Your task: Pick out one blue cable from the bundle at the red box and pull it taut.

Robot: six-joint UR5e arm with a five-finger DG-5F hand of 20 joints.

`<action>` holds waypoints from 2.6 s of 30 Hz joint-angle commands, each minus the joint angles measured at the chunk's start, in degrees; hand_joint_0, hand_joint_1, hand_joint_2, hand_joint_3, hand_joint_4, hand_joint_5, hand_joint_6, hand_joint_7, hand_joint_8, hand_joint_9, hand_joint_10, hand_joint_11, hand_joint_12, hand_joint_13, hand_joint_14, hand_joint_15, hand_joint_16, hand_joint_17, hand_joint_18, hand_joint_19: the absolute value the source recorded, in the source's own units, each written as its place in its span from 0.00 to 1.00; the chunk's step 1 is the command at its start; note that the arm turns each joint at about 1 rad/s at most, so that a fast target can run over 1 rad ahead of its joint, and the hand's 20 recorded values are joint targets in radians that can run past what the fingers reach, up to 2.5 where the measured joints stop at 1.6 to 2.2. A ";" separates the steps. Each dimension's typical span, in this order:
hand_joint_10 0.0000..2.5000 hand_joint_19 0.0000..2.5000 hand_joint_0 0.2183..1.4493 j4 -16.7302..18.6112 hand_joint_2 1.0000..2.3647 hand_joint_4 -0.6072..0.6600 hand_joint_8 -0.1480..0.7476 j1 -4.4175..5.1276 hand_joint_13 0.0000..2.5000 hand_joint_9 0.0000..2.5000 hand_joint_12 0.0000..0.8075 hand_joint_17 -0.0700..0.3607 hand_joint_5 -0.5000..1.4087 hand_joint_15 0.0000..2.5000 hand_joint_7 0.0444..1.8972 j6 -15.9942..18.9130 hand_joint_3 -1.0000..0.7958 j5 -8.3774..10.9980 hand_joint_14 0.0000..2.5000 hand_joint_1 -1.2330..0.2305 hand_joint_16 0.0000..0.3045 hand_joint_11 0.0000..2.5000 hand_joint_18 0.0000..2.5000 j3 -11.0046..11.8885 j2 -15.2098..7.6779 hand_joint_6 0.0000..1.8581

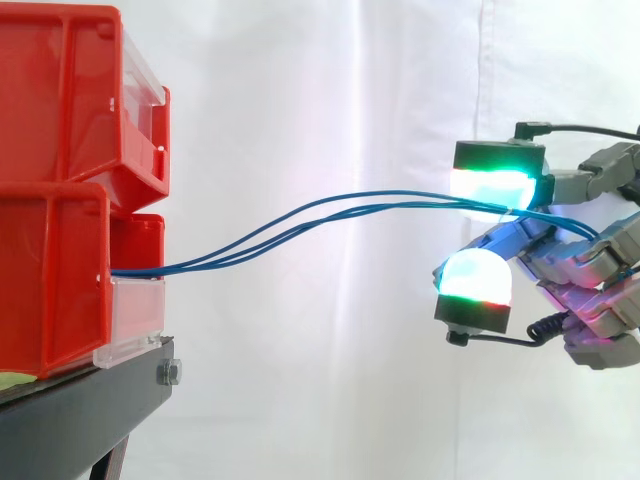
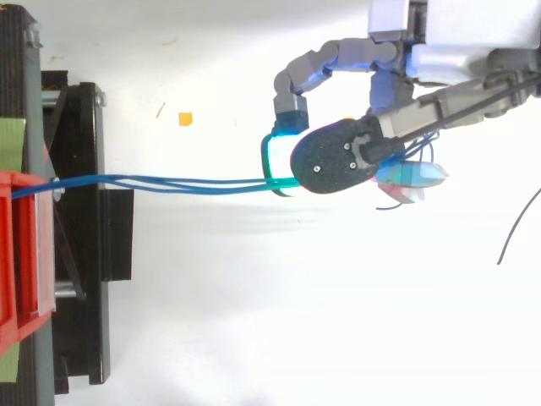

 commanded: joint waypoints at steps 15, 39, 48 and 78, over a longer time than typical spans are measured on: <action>0.01 0.40 0.30 -3.33 0.00 0.62 0.50 0.70 0.54 0.58 0.54 0.47 0.22 0.47 0.57 -0.24 0.28 2.06 0.01 0.56 0.19 0.46 0.42 -0.01 2.94 0.27; 0.01 0.41 0.35 7.92 0.01 0.56 0.49 3.51 0.54 0.57 0.51 0.47 0.17 0.47 0.43 5.21 0.39 7.94 0.01 0.39 0.19 0.58 0.42 -0.10 2.77 0.46; 0.01 0.41 0.35 8.27 0.02 0.54 0.49 4.65 0.54 0.57 0.51 0.47 0.17 0.46 0.43 5.04 0.48 9.53 0.01 0.36 0.19 0.59 0.42 -0.36 2.68 0.49; 0.01 0.40 0.38 16.62 0.02 0.42 0.49 7.38 0.54 0.61 0.51 0.46 0.18 0.45 0.50 3.10 0.51 13.83 0.01 0.29 0.19 0.64 0.43 -6.78 2.33 0.50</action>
